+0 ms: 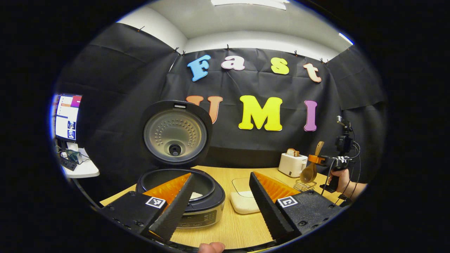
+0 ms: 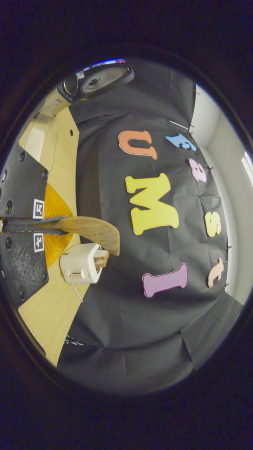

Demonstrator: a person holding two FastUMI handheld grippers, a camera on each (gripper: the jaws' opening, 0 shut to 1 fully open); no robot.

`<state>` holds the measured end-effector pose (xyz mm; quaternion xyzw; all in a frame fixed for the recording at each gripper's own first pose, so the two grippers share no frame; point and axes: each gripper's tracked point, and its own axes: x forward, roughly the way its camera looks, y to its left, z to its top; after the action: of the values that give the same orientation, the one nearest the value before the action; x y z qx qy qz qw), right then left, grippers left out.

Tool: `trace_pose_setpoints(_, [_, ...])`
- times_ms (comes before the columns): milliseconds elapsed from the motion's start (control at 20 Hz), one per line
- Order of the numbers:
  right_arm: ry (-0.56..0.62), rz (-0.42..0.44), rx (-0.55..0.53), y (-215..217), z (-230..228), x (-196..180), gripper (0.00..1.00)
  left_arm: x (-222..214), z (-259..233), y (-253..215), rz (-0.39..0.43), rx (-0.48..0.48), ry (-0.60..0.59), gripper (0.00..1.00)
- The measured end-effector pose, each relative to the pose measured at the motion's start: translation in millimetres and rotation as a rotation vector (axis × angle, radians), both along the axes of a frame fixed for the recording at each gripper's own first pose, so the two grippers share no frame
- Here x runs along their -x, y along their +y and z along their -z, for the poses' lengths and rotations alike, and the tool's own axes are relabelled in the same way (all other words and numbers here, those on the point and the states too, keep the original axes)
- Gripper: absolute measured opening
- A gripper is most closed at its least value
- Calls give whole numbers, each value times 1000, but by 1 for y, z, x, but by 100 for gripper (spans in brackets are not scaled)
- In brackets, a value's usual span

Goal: Close the left gripper, press the button to open the rice cooker; take a wooden spoon from the chopstick holder with the right hand, scoop a spoonful of rice and pour it into the rice cooker, then put the wooden spoon back into the chopstick holder.

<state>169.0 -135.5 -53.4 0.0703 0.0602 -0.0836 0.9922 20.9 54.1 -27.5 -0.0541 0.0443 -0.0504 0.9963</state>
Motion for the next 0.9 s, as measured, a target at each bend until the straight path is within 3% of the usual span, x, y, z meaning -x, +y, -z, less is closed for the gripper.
trace_pose_setpoints(500, [79,-11,-23,6,57,1,2,0,1,4,-3,-8,4,99])
trace_pose_setpoints(900, [74,-29,23,5,54,6,16,4,-5,8,-16,-19,-5,99])
